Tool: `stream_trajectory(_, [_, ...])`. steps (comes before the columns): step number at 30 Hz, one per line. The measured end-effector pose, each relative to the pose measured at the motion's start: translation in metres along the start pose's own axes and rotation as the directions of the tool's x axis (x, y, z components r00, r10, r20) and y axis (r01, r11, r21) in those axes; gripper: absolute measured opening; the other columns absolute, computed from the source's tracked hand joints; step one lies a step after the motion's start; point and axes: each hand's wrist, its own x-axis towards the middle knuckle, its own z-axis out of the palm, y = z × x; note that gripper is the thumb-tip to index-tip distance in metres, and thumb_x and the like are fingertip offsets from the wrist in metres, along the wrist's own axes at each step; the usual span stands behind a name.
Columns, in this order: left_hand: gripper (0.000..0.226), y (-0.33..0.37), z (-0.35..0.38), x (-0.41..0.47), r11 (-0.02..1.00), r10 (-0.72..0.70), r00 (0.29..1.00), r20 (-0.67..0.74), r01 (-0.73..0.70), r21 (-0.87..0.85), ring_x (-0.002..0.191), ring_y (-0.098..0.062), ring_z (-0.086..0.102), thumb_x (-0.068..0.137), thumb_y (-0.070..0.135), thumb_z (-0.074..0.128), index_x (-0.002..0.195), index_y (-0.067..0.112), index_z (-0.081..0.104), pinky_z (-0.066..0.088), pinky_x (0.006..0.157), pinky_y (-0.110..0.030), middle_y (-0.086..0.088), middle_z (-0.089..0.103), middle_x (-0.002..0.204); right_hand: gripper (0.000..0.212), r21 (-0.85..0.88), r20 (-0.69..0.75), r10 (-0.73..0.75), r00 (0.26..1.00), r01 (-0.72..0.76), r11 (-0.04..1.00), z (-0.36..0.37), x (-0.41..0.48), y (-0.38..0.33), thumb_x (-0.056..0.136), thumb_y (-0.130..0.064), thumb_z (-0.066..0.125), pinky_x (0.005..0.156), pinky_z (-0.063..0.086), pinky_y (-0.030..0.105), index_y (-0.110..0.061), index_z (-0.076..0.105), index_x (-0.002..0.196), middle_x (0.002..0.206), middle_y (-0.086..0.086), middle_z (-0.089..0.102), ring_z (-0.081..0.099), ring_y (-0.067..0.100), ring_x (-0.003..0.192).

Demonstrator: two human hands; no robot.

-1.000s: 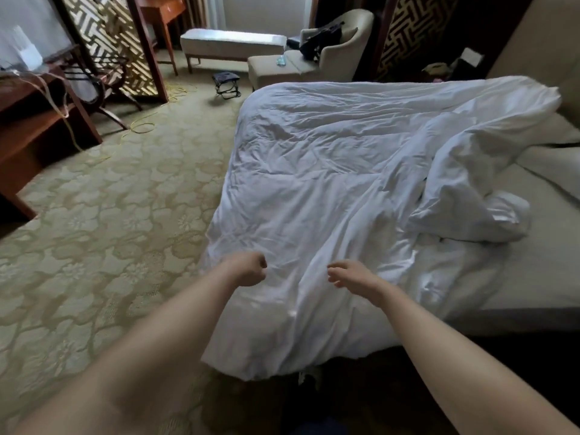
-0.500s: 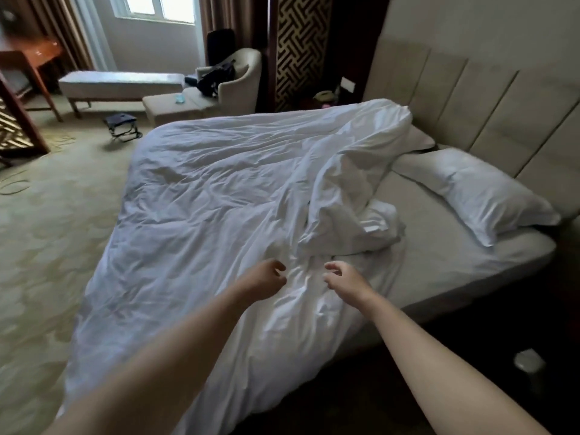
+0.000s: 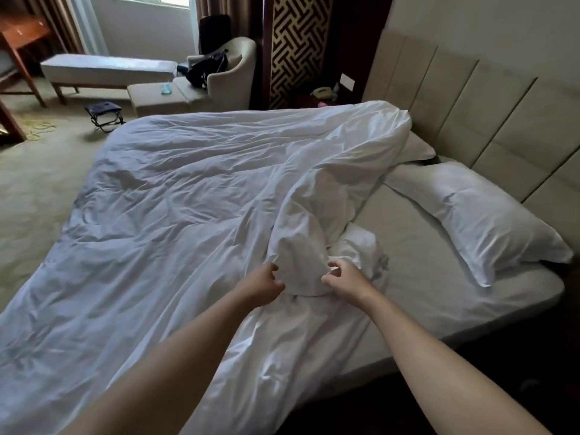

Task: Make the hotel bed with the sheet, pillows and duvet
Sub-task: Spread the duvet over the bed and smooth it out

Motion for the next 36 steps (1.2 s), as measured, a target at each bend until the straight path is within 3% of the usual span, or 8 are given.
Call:
stream_trajectory(9, [0.087,0.0,0.018,0.175,0.979,-0.149,0.988,0.045,0.153,-0.135,0.117,-0.022,0.052,0.07,0.052,0.07,0.14,0.011,0.037,0.046,0.09,-0.03,-0.007,0.046,0.137,0.084,-0.449,0.117,0.076,0.99,-0.015,0.893,-0.011,0.161,0.033,0.074,-0.043,0.069,0.108,0.038,0.04,-0.025,0.031,0.148,0.148,0.006,0.042,0.042,0.029,0.134])
stream_trajectory(14, [0.118,-0.006,0.034,0.238,0.932,-0.251,0.966,0.053,0.256,-0.256,0.128,-0.023,0.044,0.048,0.074,0.072,0.144,0.019,0.03,0.041,0.105,-0.038,-0.002,0.04,0.143,0.114,-0.8,0.259,0.172,0.951,0.111,0.589,-0.015,0.214,0.072,0.069,-0.042,0.078,0.118,0.001,0.055,-0.029,0.004,0.155,0.161,0.011,-0.015,-0.013,0.028,0.149])
stream_trajectory(18, [0.13,-0.01,0.045,0.266,0.893,-0.337,0.941,0.04,0.333,-0.303,0.13,-0.024,0.042,0.04,0.078,0.074,0.145,0.022,0.021,0.038,0.108,-0.043,0.001,0.038,0.143,0.079,-0.869,0.29,0.116,0.95,0.21,0.448,-0.014,0.244,0.094,0.083,-0.04,0.065,0.112,-0.012,0.061,-0.035,0.024,0.151,0.161,0.009,-0.017,-0.022,0.029,0.147])
stream_trajectory(20, [0.122,-0.008,0.048,0.272,0.867,-0.367,0.927,0.082,0.373,-0.329,0.116,-0.021,0.054,0.04,0.078,0.075,0.138,0.018,0.033,0.047,0.1,-0.042,0.002,0.05,0.133,0.049,-0.87,0.311,0.088,0.946,0.246,0.426,-0.015,0.25,0.097,0.092,-0.032,0.049,0.114,-0.011,0.06,-0.028,0.048,0.14,0.161,0.009,0.014,-0.007,0.029,0.149])
stream_trajectory(22, [0.085,0.004,0.052,0.273,0.886,-0.312,0.945,0.098,0.327,-0.328,0.105,-0.018,0.06,0.061,0.064,0.075,0.126,0.016,0.052,0.05,0.094,-0.038,0.004,0.061,0.12,0.038,-0.836,0.297,0.089,0.951,0.214,0.506,-0.022,0.248,0.097,0.094,-0.025,0.041,0.119,0.003,0.053,-0.021,0.061,0.125,0.139,0.01,0.053,0.029,0.029,0.142])
stream_trajectory(26, [0.039,0.062,0.054,0.276,0.934,-0.266,0.964,-0.003,0.257,-0.247,0.099,-0.028,0.062,0.087,0.042,0.058,0.108,0.01,0.066,0.05,0.09,-0.039,-0.008,0.068,0.109,0.036,-0.539,0.14,0.121,0.983,-0.027,0.842,-0.062,0.245,0.095,0.098,-0.028,0.036,0.09,0.045,0.037,-0.012,0.056,0.124,0.127,0.02,0.06,0.057,0.036,0.116])
stream_trajectory(31, [0.041,0.175,0.062,0.278,0.946,-0.209,0.961,-0.18,0.152,-0.286,0.104,-0.032,0.061,0.093,0.041,0.049,0.111,0.006,0.061,0.047,0.089,-0.034,-0.014,0.066,0.111,0.042,-0.256,0.01,0.166,0.986,-0.158,0.954,-0.149,0.248,0.096,0.098,-0.037,0.035,0.09,0.045,0.037,-0.013,0.064,0.116,0.126,0.015,0.062,0.058,0.033,0.115])
stream_trajectory(36, [0.037,0.31,0.091,0.261,0.94,-0.042,0.946,-0.322,-0.071,-0.334,0.1,-0.029,0.062,0.092,0.045,0.048,0.102,0.015,0.067,0.048,0.092,-0.04,-0.007,0.068,0.106,0.033,-0.102,0.012,0.092,0.996,-0.09,0.991,-0.239,0.219,0.122,0.099,-0.015,0.04,0.073,0.034,0.027,0.006,0.063,0.112,0.121,0.025,0.062,0.057,0.038,0.112])
